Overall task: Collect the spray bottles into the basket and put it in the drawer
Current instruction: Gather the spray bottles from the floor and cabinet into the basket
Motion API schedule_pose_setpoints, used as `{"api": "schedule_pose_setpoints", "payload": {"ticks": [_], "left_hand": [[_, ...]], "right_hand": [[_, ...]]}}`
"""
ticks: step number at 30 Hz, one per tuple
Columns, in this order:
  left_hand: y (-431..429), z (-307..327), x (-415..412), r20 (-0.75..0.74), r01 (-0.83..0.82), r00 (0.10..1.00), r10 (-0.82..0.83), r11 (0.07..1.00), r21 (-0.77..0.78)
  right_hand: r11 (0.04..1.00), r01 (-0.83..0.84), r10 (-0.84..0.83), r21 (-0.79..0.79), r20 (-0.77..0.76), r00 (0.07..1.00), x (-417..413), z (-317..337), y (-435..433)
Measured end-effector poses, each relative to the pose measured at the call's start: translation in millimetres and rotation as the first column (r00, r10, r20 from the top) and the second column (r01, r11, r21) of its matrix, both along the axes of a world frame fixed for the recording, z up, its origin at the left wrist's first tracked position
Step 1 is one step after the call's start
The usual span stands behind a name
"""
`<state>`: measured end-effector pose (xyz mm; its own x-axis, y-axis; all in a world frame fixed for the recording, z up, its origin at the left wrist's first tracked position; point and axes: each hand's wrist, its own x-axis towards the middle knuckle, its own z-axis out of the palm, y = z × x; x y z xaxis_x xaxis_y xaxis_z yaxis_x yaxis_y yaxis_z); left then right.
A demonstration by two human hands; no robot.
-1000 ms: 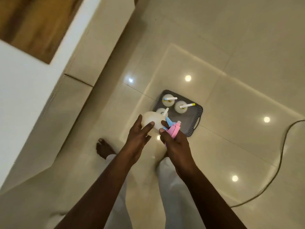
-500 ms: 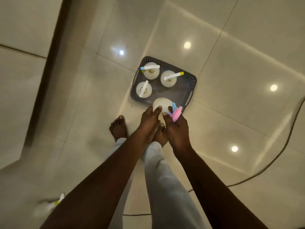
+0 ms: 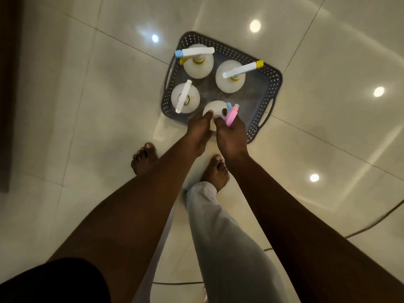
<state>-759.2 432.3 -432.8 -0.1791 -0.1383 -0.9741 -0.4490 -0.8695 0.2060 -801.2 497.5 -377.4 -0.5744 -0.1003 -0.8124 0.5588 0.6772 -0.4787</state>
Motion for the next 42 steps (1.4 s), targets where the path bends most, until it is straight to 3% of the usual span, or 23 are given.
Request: {"api": "schedule_pose_setpoints", "payload": {"ticks": [8,17,21,27,32,35,37,42], "left_hand": [[-6,-31,-5,-0.008,-0.017,1.0,0.017,1.0,0.008],[-10,-11,-6,-0.039,-0.013,0.999,0.013,1.0,-0.014],[-9,29,1,-0.017,-0.002,1.0,0.001,0.998,-0.068],[-21,121,32,0.18,0.075,0.983,-0.043,0.982,-0.172],[-28,208,71,0.145,0.072,0.989,-0.026,0.945,-0.32],[-39,267,125,0.159,-0.061,0.978,0.135,0.914,-0.401],[-37,288,117,0.126,-0.094,0.98,0.155,0.913,-0.396],[-59,362,190,0.08,-0.27,0.932,0.354,0.825,-0.497]], "right_hand": [[1.0,0.02,-0.02,-0.02,0.011,1.0,-5,-32,-10],[1.0,0.004,-0.004,0.005,0.007,1.0,-9,-21,-22],[1.0,-0.023,0.022,-0.02,-0.036,0.999,-4,9,-11],[0.992,-0.125,0.126,0.034,-0.023,0.992,20,88,2],[0.978,-0.206,0.206,-0.023,0.016,0.978,37,158,0],[0.95,-0.288,0.297,-0.123,0.062,0.953,70,217,-12],[0.955,-0.26,0.273,-0.146,0.08,0.959,59,226,-6],[0.864,-0.439,0.473,-0.248,0.099,0.875,99,301,-37]]}}
